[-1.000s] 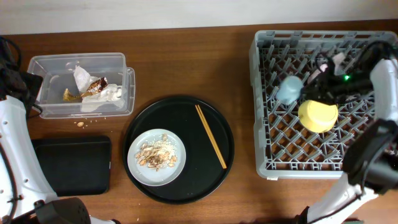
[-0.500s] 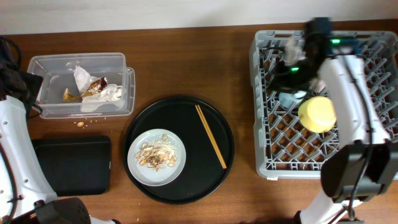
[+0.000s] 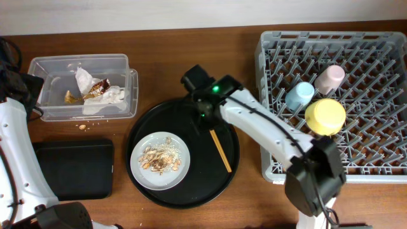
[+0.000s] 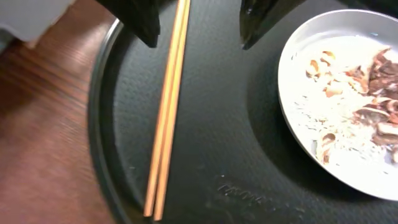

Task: Sort waste into correct bins and load items into the dishwasher rack
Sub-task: 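Move the right gripper back to the wooden chopsticks on the tray, then grasp one chopstick with the right gripper, then carry the chopstick to the rack and drop it in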

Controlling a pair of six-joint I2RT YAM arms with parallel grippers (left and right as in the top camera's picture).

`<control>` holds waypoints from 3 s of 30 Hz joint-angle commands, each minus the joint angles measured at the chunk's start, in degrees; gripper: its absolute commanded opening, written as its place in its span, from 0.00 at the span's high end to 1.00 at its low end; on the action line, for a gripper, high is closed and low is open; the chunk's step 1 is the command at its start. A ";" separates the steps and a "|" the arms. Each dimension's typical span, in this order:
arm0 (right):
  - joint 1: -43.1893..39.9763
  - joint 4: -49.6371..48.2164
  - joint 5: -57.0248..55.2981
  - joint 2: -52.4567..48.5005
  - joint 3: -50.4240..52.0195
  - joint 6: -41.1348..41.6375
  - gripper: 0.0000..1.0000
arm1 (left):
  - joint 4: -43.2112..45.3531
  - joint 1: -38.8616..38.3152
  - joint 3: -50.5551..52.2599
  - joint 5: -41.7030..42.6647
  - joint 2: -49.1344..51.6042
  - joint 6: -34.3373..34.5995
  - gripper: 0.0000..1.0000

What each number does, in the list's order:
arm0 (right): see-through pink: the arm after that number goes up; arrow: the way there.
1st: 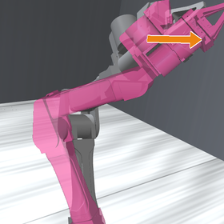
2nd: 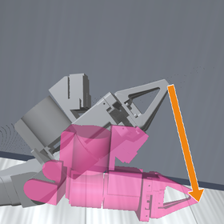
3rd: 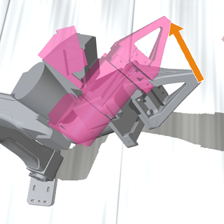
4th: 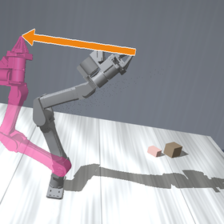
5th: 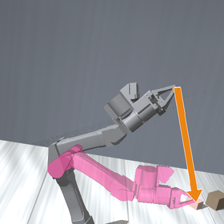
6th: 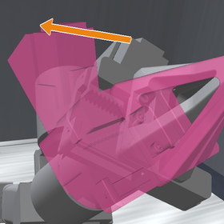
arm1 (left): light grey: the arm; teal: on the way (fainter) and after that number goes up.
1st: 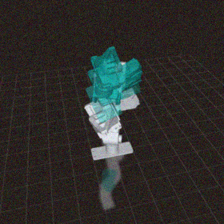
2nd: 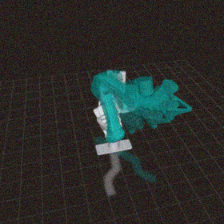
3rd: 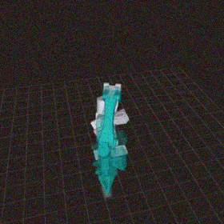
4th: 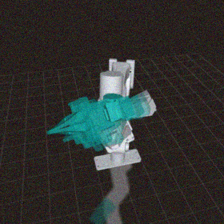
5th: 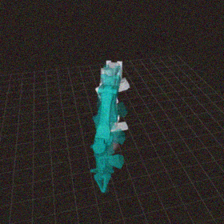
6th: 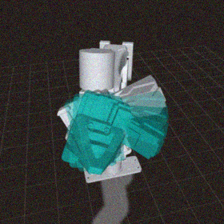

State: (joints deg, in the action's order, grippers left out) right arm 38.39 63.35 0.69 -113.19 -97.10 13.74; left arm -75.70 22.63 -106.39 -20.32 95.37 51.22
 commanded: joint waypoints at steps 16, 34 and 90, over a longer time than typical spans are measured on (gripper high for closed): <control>1.40 -4.76 -7.04 -13.73 0.81 0.24 0.62 | -0.04 0.15 -0.15 -0.39 0.28 0.35 0.01; 1.36 2.23 -3.87 -13.49 -5.25 3.17 0.62 | -0.04 0.15 -0.15 -0.39 0.28 0.35 0.01; -32.52 26.03 -4.09 -13.68 -40.13 0.00 0.96 | -0.04 0.15 -0.15 -0.39 0.28 0.35 0.01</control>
State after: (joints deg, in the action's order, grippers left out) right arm 7.70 90.83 -3.01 -127.04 -139.28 14.79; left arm -75.72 22.63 -106.39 -20.32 95.37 51.22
